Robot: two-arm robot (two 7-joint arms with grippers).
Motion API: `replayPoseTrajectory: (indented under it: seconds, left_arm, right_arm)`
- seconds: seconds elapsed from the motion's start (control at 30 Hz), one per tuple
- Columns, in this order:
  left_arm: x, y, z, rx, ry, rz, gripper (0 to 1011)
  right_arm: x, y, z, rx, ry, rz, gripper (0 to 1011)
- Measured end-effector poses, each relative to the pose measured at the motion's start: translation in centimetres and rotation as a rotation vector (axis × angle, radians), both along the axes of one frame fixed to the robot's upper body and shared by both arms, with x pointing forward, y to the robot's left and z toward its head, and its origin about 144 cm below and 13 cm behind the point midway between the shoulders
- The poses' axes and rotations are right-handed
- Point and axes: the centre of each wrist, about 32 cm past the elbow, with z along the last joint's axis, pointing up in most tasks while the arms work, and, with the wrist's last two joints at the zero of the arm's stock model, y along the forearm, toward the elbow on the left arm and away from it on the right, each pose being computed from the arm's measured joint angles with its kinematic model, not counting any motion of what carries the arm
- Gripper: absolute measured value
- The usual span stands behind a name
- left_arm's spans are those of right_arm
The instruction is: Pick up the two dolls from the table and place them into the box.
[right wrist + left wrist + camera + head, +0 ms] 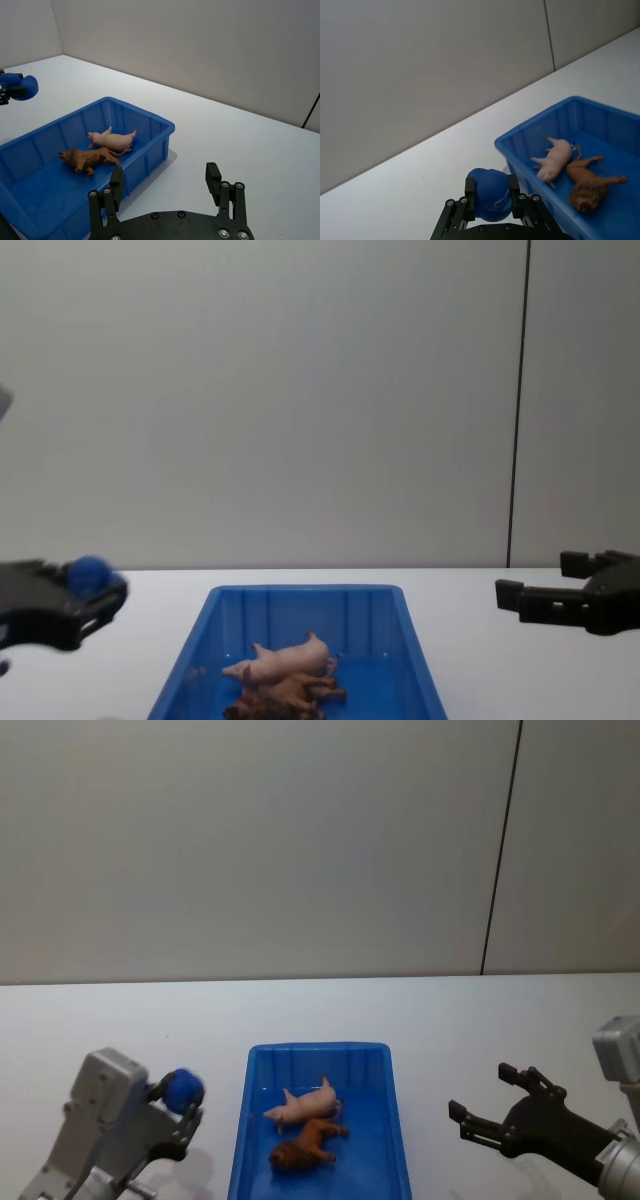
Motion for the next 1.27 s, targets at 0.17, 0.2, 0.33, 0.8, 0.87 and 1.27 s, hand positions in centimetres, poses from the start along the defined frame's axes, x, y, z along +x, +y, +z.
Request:
replayPoseTrajectory:
  seconds: [0.17, 0.2, 0.33, 0.8, 0.87, 1.27]
  left_arm:
    - [1.1, -1.3, 0.6, -0.007, -0.036, -0.065, 356]
    - [1.2, -1.4, 0.7, -0.006, -0.038, -0.074, 351]
    - [2.0, -2.6, 0.9, -0.015, -0.054, -0.126, 426]
    - [4.5, -6.9, 1.4, -0.047, -0.076, -0.34, 882]
    - [4.7, -7.3, 1.4, -0.051, -0.08, -0.36, 918]
    - [5.3, -8.4, 1.9, -0.07, -0.124, -0.445, 1001]
  right_arm:
    - [0.0, 0.0, 0.0, 0.0, 0.0, 0.0, 1001]
    - [0.0, 0.0, 0.0, 0.0, 0.0, 0.0, 1001]
    - [0.0, 0.0, 0.0, 0.0, 0.0, 0.0, 1001]
    - [0.0, 0.0, 0.0, 0.0, 0.0, 0.0, 1001]
    - [0.0, 0.0, 0.0, 0.0, 0.0, 0.0, 1001]
    - [0.0, 0.0, 0.0, 0.0, 0.0, 0.0, 1001]
